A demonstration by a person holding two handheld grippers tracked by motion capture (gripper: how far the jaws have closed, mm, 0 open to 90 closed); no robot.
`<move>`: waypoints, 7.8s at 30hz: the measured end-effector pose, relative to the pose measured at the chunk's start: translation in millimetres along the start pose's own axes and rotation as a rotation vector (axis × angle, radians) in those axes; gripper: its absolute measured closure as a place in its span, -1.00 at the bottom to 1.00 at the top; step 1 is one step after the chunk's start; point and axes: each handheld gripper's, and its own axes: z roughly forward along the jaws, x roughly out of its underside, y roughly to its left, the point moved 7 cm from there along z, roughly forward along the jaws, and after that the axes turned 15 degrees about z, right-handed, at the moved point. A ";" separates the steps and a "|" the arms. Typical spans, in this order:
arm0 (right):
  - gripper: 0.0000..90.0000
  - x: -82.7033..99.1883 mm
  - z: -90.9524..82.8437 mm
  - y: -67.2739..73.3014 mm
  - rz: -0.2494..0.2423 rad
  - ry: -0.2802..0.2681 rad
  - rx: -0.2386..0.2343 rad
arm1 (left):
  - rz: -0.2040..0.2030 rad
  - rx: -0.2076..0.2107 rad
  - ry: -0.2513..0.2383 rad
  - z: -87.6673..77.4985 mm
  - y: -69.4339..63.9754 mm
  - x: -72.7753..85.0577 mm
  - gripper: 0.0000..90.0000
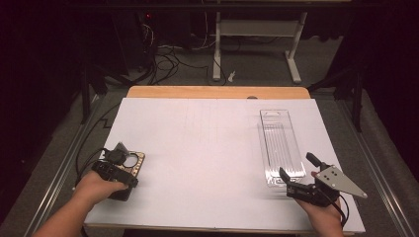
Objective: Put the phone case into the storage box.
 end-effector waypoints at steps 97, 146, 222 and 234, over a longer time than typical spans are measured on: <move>-0.92 -3.1 -2.2 -2.5 0.014 -0.018 0.012 | 0.136 0.057 -0.259 -12.1 -57.6 -48.2 -0.73; -0.91 0.0 -1.0 -2.0 0.008 -0.007 0.014 | 0.260 0.104 -0.802 -10.8 -95.3 -90.1 -0.73; -0.97 -18.2 76.0 86.9 -0.051 0.043 -0.154 | 0.478 0.205 -1.118 -49.3 -120.6 -94.7 -0.72; -0.98 6.1 90.9 102.5 -0.058 0.093 -0.179 | 0.529 0.211 -1.092 -52.7 -126.8 -98.9 -0.72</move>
